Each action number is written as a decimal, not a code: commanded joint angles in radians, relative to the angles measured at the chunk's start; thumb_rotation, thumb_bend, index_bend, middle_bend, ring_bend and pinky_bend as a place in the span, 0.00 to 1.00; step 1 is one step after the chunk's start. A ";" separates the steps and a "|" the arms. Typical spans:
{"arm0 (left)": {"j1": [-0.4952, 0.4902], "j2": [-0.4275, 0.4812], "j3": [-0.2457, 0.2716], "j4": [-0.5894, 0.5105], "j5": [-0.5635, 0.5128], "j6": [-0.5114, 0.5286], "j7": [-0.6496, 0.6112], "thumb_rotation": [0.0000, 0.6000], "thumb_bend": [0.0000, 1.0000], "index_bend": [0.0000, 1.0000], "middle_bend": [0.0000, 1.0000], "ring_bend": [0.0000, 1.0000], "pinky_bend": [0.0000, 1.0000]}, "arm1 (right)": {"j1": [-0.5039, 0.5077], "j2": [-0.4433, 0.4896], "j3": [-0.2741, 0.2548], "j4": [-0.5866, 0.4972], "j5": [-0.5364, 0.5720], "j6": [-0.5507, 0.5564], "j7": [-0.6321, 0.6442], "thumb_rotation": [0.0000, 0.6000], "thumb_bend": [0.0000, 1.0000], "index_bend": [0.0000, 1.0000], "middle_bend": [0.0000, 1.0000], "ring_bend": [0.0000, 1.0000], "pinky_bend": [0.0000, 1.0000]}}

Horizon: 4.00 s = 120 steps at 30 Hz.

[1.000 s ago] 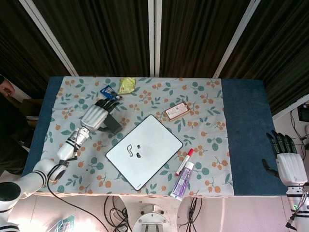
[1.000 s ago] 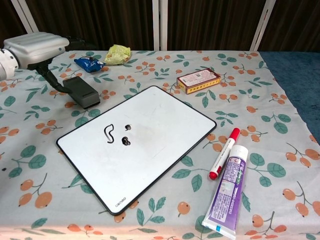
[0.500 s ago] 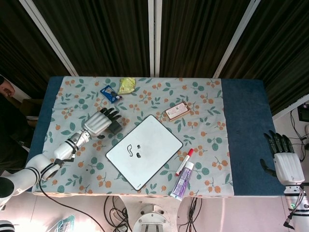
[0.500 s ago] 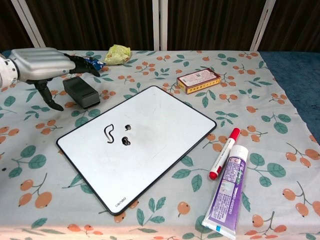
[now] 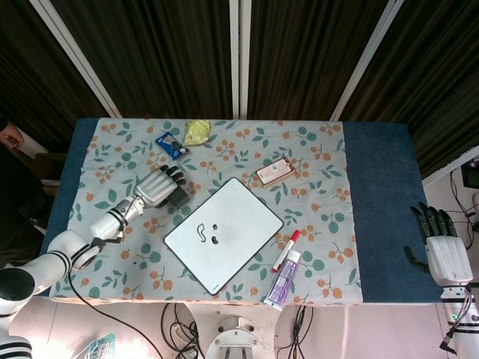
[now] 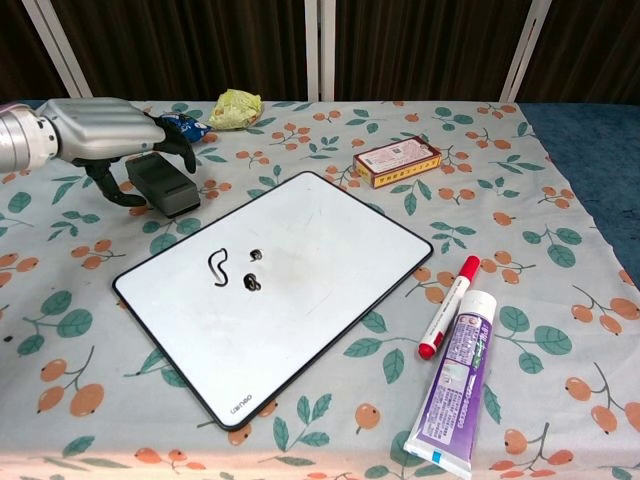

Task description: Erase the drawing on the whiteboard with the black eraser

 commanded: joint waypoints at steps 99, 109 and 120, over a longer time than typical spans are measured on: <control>-0.035 -0.122 -0.115 -0.286 -0.116 -0.023 0.315 1.00 0.43 0.73 0.64 0.52 0.63 | -0.006 0.000 0.016 0.056 0.019 0.004 0.076 1.00 0.26 0.00 0.00 0.00 0.00; -0.015 0.024 -0.055 -0.516 -0.142 -0.068 0.398 1.00 0.45 0.74 0.65 0.53 0.64 | -0.005 -0.005 0.010 0.051 0.013 0.002 0.064 1.00 0.26 0.00 0.00 0.00 0.00; -0.003 0.253 0.007 -0.828 -0.351 -0.160 0.623 1.00 0.45 0.77 0.68 0.56 0.66 | -0.004 -0.007 0.006 0.040 0.003 0.006 0.048 1.00 0.26 0.00 0.00 0.00 0.00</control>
